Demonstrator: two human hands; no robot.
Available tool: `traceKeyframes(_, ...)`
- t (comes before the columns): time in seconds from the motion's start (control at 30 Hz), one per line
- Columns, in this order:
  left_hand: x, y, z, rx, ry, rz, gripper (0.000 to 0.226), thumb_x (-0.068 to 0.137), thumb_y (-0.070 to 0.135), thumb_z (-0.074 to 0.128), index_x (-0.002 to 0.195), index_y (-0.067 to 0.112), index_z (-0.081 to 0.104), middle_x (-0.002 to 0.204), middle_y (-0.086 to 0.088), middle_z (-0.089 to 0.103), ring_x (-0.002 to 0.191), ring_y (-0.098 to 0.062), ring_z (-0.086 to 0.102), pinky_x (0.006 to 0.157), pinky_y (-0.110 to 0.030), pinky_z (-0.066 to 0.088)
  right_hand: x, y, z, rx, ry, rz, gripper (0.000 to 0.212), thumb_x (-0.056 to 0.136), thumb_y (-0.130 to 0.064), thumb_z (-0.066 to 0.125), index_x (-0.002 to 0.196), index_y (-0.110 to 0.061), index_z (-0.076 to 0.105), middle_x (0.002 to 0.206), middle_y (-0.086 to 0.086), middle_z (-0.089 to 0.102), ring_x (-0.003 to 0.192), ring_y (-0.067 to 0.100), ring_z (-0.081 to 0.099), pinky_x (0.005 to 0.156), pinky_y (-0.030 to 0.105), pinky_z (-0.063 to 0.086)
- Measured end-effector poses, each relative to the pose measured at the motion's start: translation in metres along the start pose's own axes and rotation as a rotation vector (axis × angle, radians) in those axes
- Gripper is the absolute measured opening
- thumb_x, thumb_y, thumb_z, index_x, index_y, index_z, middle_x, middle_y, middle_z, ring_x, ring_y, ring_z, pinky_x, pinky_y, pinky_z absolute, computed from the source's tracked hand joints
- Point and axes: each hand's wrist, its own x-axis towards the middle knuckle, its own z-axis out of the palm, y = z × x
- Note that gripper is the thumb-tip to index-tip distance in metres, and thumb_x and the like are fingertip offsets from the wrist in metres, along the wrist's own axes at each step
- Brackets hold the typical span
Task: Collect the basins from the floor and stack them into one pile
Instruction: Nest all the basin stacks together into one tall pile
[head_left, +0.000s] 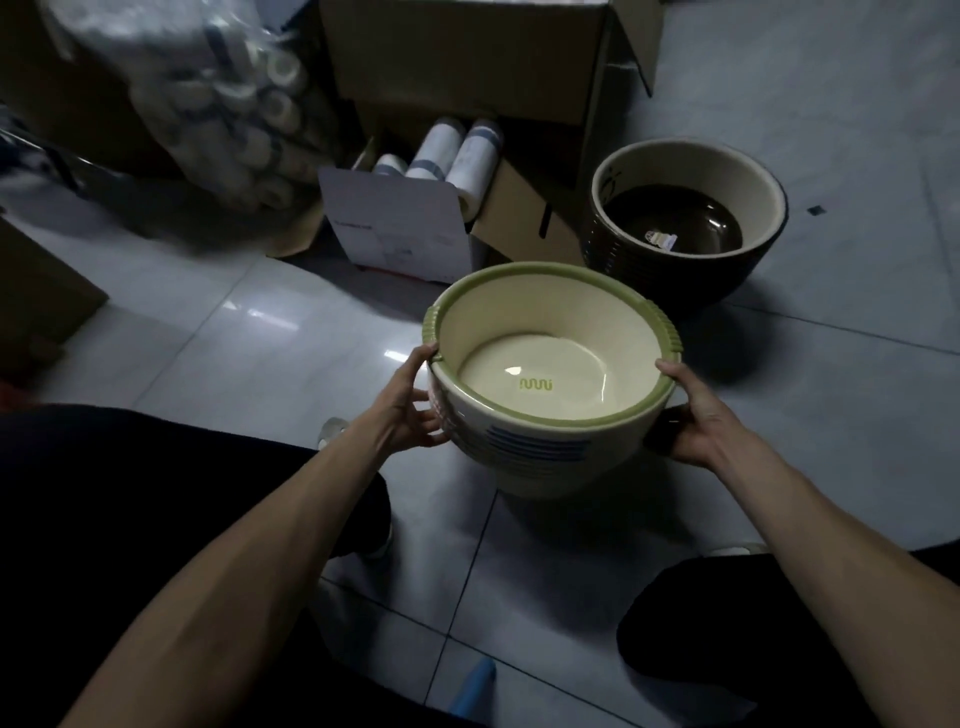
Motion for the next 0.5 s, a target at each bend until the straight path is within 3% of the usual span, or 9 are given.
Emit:
traceKeyframes(0.17, -0.043, 0.013, 0.007, -0.061, -0.006, 0.039, 0.089, 0.064, 0.063, 0.082, 0.118, 0.0, 0.05, 0.114, -0.023, 0.064, 0.101, -0.036, 0.066, 0.095, -0.051, 0.054, -0.043, -0.018, 0.019, -0.031, -0.042, -0.122, 0.055, 0.083, -0.035, 0.078, 0.125, -0.003, 0.063, 0.094, 0.022, 0.076, 0.099, 0.036, 0.07, 0.072, 0.042, 0.06)
traceKeyframes(0.27, -0.082, 0.038, 0.008, -0.082, -0.036, 0.113, 0.095, 0.062, 0.062, 0.085, 0.123, -0.001, 0.049, 0.12, -0.026, 0.063, 0.108, -0.039, 0.066, 0.096, -0.054, 0.054, -0.077, -0.036, 0.037, -0.072, -0.038, -0.246, 0.058, 0.079, -0.037, 0.082, 0.126, -0.007, 0.067, 0.117, 0.022, 0.073, 0.107, 0.037, 0.07, 0.077, 0.044, 0.06)
traceKeyframes(0.33, -0.113, 0.06, 0.008, -0.092, -0.055, 0.177, 0.098, 0.063, 0.061, 0.085, 0.128, -0.002, 0.048, 0.123, -0.026, 0.063, 0.111, -0.039, 0.065, 0.096, -0.054, 0.054, -0.106, -0.052, 0.057, -0.088, -0.101, -0.304, 0.053, 0.081, -0.035, 0.08, 0.125, -0.007, 0.068, 0.123, 0.021, 0.071, 0.106, 0.037, 0.072, 0.083, 0.046, 0.06)
traceKeyframes(0.4, -0.148, 0.082, 0.006, -0.101, -0.072, 0.249, 0.099, 0.064, 0.062, 0.084, 0.13, -0.001, 0.047, 0.125, -0.026, 0.061, 0.112, -0.039, 0.064, 0.095, -0.052, 0.056, -0.135, -0.068, 0.079, -0.096, -0.159, -0.35, 0.041, 0.087, -0.033, 0.075, 0.119, -0.008, 0.07, 0.113, 0.02, 0.075, 0.097, 0.035, 0.075, 0.081, 0.046, 0.062)
traceKeyframes(0.5, -0.196, 0.112, -0.001, -0.129, -0.085, 0.341, 0.107, 0.058, 0.065, 0.085, 0.135, 0.0, 0.049, 0.123, -0.022, 0.062, 0.109, -0.035, 0.064, 0.086, -0.046, 0.058, -0.174, -0.088, 0.112, -0.106, -0.201, -0.38, 0.055, 0.08, -0.037, 0.083, 0.125, -0.009, 0.071, 0.122, 0.019, 0.071, 0.11, 0.035, 0.07, 0.092, 0.049, 0.057)
